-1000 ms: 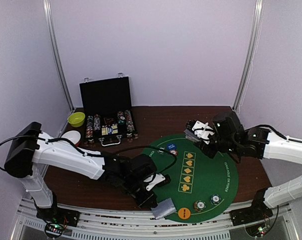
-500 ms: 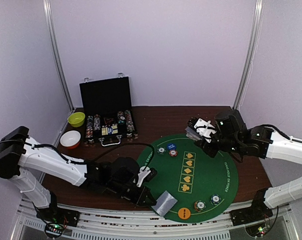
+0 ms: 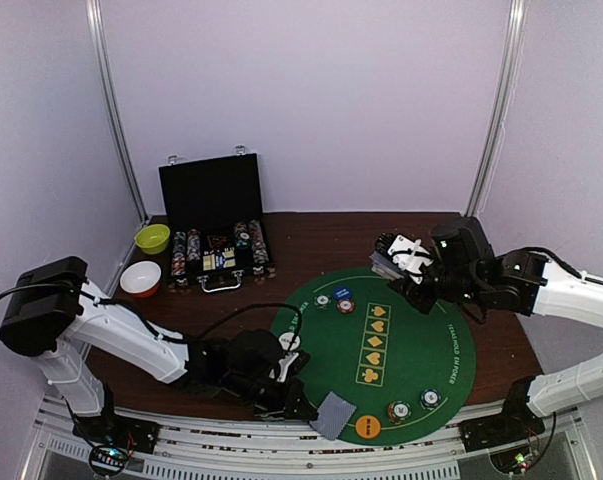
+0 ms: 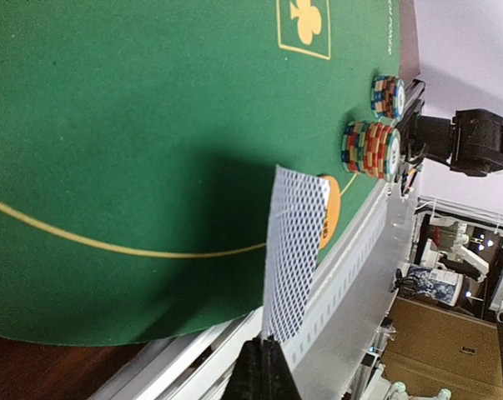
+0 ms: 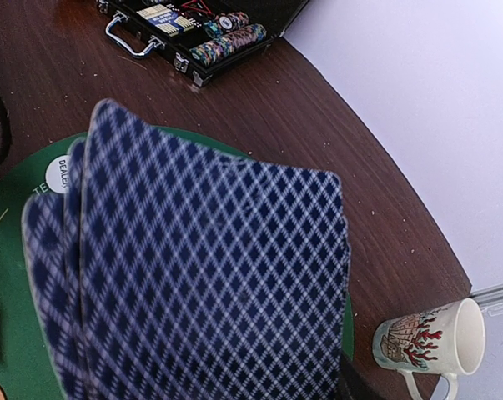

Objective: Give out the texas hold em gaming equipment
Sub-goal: Distribute the poker card in the big blind area.

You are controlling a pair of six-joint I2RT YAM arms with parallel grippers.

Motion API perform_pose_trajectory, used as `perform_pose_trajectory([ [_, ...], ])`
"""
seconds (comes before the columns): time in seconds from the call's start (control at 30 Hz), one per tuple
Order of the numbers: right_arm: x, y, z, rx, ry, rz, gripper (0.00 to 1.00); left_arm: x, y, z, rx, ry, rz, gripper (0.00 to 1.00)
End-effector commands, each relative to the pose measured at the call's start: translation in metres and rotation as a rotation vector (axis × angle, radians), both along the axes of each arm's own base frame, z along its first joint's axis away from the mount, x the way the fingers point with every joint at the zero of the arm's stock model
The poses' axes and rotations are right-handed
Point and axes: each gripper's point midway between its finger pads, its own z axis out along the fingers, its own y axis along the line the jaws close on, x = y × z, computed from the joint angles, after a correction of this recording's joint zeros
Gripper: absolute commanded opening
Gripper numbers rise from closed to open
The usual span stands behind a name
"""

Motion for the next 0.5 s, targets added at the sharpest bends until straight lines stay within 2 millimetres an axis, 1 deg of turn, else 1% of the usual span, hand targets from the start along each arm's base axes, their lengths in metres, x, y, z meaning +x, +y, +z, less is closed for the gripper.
perform_pose_trajectory([
  [0.0, -0.003, 0.0, 0.006, 0.025, -0.022, 0.008, 0.41, -0.004, -0.007, 0.006, -0.066, 0.06, 0.022, 0.0],
  [0.13, -0.005, -0.002, 0.006, 0.014, -0.019, 0.009, 0.41, -0.011, -0.013, 0.003, -0.072, 0.082, 0.002, 0.0],
  [0.23, -0.006, -0.005, 0.008, 0.009, -0.021, 0.004, 0.41, -0.012, -0.013, 0.001, -0.067, 0.094, 0.005, 0.0],
  [0.3, -0.007, -0.006, 0.01, 0.011, -0.026, 0.006, 0.41, -0.013, -0.012, 0.0, -0.063, 0.096, 0.008, 0.05],
  [0.37, -0.007, -0.007, 0.012, 0.015, -0.031, 0.004, 0.41, -0.014, -0.011, 0.0, -0.057, 0.098, 0.012, 0.14],
  [0.4, -0.008, -0.007, 0.012, 0.017, -0.031, 0.005, 0.41, -0.014, -0.009, 0.0, -0.053, 0.101, 0.018, 0.16],
  [0.47, -0.008, -0.007, 0.013, 0.019, -0.031, 0.007, 0.41, -0.014, -0.005, -0.001, -0.046, 0.108, 0.037, 0.17],
])
